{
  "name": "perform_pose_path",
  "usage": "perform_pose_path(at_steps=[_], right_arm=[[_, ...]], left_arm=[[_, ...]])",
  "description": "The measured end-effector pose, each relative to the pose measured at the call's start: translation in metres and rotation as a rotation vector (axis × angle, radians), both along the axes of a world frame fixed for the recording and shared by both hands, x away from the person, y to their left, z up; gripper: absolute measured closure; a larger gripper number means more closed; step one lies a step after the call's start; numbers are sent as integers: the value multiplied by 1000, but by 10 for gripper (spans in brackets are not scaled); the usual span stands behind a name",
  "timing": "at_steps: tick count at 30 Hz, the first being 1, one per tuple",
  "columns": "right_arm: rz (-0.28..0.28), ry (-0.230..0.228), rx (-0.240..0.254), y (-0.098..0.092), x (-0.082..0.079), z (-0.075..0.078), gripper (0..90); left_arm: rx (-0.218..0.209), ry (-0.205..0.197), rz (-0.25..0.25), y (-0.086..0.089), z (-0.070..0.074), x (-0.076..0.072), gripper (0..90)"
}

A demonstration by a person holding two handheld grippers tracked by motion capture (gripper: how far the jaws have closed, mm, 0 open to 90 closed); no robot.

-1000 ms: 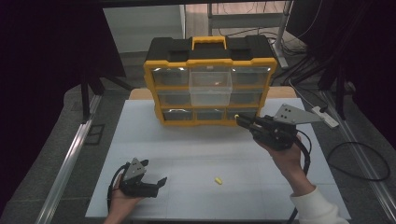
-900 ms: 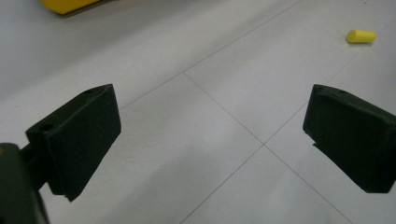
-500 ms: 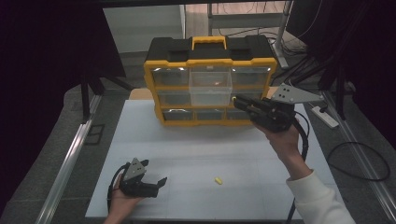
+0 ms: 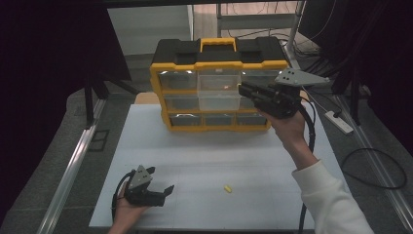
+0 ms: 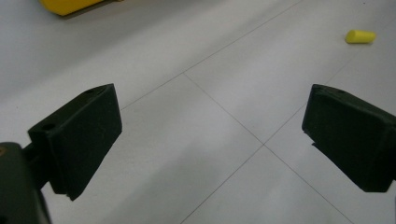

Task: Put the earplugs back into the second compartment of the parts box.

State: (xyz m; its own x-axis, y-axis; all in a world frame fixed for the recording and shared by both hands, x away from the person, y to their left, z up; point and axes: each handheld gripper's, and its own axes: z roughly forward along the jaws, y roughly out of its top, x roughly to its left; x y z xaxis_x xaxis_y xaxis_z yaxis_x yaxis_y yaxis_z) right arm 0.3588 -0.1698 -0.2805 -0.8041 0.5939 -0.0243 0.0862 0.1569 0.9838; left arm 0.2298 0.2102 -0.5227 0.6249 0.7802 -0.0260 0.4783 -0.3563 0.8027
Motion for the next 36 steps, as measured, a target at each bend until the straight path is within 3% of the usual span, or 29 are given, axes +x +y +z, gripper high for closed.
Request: perform_pose_path(at_steps=[10,23,24,26,28,29,36], right_arm=[[-25,30,-33,16,25,5,790],[-43,56,-62,30,43,2,780],[-41,58,-63,30,44,2,761],[-36,60,-73,31,45,1,624],[-68,42,-82,31,43,0,513],[-49,47,-55,28,40,1,449],[-47,23,-40,17,24,0,325]], left_arm=[[-2,1,0,0,0,0,47],[1,4,-1,0,0,0,47],[0,4,-1,0,0,0,47],[0,3,-1,0,0,-1,47],[-1,2,-2,0,0,-1,47],[-1,3,-1,0,0,-1,47],[1,4,-1,0,0,-1,47]])
